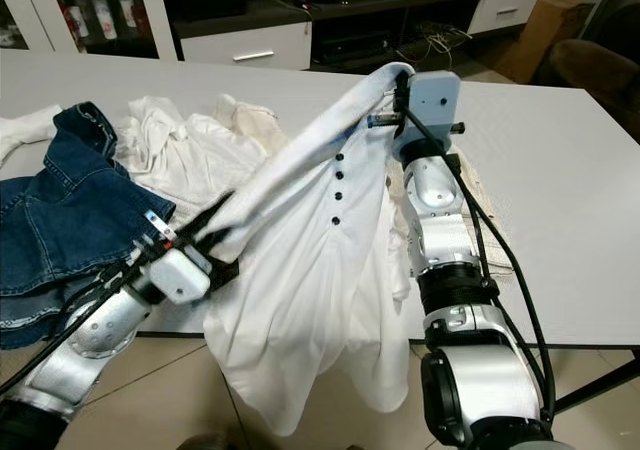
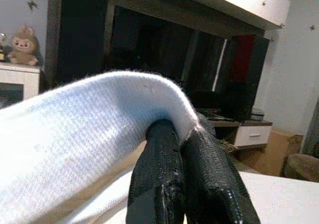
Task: Hang hanger
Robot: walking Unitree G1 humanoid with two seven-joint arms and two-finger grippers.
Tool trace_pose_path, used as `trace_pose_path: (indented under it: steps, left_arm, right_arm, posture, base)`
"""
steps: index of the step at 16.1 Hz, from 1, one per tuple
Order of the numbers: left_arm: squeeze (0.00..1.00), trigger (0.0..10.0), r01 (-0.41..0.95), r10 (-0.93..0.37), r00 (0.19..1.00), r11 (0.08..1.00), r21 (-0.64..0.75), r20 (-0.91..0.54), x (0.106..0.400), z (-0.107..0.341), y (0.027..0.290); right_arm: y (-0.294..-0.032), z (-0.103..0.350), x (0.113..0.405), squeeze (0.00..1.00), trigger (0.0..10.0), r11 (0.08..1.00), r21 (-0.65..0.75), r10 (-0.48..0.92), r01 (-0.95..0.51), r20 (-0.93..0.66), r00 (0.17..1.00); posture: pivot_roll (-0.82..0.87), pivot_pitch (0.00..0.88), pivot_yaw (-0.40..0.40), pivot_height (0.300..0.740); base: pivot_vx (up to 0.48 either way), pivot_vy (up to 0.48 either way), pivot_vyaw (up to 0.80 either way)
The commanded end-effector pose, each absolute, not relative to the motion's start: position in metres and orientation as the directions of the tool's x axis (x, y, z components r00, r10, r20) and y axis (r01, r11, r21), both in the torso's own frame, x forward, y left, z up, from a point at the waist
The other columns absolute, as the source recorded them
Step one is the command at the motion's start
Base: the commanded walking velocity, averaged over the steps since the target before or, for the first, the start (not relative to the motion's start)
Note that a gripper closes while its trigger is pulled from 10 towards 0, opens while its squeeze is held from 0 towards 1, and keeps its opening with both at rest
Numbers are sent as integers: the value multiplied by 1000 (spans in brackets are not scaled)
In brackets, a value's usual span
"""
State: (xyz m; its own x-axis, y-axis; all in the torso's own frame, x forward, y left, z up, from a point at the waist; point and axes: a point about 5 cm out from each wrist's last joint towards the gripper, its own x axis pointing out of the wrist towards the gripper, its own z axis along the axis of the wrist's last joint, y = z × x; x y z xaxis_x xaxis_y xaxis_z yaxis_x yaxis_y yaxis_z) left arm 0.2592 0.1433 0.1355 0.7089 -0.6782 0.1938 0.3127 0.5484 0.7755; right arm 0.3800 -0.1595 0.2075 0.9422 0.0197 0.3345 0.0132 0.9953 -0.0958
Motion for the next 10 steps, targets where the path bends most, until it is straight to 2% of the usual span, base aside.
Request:
trace_pose_path:
  steps: [1, 7, 10]
  left_arm:
    - [0, 10000, 322, -680, 714, 530, 784, 167, 257, 133, 151]
    - [0, 10000, 252, -663, 708, 558, 790, 243, 260, 152, 166]
    - [0, 10000, 227, -654, 697, 592, 773, 296, 263, 164, 171]
  right_arm:
    - [-183, 225, 383, 0, 0, 989, -77, -85, 124, 382, 920]
    - [-188, 211, 386, 0, 0, 976, -171, -73, 132, 312, 947]
    - [-189, 193, 388, 0, 0, 967, -223, -75, 126, 223, 972]
  posture:
    - [189, 7, -47, 740]
    - [192, 7, -56, 740]
    - [190, 6, -60, 740]
  base:
    - [0, 0, 0]
    - [0, 0, 0]
    - [0, 0, 0]
